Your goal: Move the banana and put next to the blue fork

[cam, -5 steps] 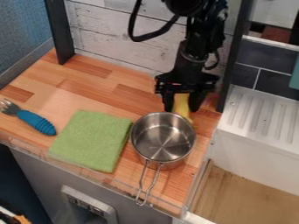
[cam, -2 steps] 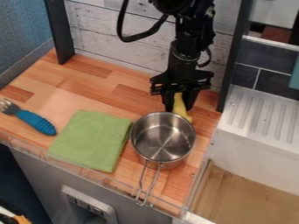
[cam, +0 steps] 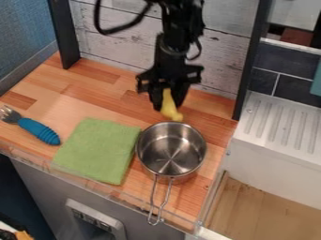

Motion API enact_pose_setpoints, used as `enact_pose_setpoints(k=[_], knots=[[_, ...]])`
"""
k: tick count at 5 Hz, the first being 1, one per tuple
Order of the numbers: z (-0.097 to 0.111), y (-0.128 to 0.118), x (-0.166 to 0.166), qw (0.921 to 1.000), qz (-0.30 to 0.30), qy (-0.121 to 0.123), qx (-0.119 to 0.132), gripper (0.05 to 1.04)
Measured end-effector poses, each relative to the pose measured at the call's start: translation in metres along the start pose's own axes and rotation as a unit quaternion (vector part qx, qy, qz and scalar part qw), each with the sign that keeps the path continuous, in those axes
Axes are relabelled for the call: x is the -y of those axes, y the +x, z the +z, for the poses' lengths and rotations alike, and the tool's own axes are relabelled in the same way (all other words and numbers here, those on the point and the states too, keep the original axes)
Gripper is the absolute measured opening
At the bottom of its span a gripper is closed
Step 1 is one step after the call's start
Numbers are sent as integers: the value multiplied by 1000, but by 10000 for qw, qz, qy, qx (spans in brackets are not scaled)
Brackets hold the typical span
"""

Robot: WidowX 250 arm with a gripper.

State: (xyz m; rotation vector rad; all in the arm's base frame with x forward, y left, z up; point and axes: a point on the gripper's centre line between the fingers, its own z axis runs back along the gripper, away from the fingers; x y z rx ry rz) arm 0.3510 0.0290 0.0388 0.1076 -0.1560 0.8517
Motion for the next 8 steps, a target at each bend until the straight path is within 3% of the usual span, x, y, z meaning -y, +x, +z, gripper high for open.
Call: enact_pose_setpoints(k=[2,3,5,7,8], knots=[[26,32,-42,9958,845,-31,357,476],[32,50,-71,9892,1386,30,476,475],[16,76,-129,9735,2174,457,543,476],[-17,74,-177,9595,2705,754,213,476],[-24,70,-197,9529,2903,861,197,475]])
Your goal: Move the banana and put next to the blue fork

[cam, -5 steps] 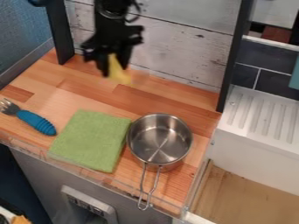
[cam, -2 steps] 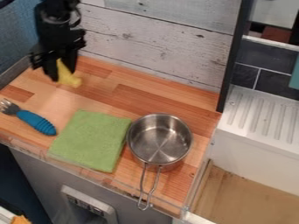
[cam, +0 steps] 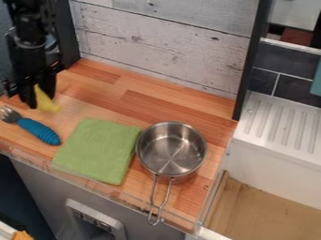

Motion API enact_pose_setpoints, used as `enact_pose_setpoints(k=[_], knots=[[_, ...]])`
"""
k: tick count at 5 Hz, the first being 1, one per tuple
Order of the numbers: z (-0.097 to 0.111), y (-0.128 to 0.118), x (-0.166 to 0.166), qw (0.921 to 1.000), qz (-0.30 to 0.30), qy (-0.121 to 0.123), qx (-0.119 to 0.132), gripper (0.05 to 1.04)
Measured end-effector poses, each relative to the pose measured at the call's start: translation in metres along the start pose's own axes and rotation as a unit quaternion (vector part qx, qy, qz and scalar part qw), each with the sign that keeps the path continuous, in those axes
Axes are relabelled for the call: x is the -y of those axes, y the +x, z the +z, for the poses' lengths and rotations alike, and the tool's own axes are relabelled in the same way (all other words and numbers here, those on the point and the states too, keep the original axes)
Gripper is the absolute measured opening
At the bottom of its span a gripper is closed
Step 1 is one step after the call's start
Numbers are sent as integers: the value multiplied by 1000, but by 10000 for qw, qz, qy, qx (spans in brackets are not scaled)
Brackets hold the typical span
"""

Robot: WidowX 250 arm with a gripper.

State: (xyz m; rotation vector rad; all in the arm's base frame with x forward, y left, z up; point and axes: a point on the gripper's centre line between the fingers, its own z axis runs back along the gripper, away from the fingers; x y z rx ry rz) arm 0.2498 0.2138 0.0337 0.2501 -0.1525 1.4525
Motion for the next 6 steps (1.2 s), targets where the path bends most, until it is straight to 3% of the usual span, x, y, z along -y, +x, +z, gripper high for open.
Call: enact_pose_setpoints(k=[1,2,3,4,5,6], knots=[[-6,2,-4,9999,28,109,18,476],[-20,-4,-3,9996,-73,245,-140,475],[-22,-6,1,9996,-92,253,-122,550],[-24,-6,3,9994,-142,266,-161,863],[-24,-8,0,9990,-101,383,-191,1010],[-23,-10,1,9988,-135,424,-179,1005]])
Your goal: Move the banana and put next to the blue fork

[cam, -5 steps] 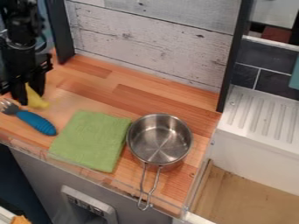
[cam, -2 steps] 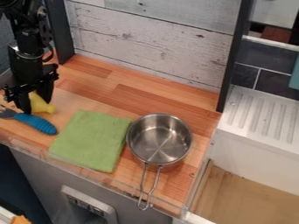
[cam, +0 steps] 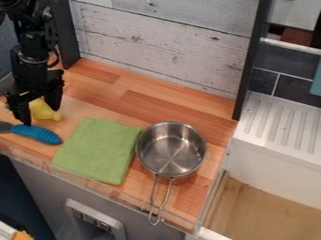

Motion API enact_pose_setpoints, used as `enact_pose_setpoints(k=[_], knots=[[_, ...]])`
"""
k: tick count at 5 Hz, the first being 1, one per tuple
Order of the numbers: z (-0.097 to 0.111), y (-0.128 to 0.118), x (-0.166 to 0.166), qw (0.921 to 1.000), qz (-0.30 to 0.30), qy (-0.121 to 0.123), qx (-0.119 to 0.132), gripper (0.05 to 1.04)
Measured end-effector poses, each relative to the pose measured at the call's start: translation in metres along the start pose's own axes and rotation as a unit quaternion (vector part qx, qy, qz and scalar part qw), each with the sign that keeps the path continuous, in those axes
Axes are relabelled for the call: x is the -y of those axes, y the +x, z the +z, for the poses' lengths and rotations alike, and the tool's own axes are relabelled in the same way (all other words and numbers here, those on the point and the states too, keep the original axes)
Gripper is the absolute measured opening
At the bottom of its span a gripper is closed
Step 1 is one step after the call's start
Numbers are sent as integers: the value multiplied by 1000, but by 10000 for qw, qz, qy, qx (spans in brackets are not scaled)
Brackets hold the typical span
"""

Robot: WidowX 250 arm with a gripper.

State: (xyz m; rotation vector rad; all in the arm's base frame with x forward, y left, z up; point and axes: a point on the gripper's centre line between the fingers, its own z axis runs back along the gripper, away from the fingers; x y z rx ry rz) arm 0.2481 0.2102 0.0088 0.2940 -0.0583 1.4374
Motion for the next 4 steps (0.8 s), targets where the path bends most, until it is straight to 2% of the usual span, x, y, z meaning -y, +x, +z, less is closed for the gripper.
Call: enact_pose_setpoints(k=[1,2,3,4], knots=[[18,6,0,9997,65,-163,159,1001],[46,11,1,9984,85,-399,391,1001],[72,17,4,9951,78,-695,702,1001],[66,6,15,9947,-247,-539,845,1001]])
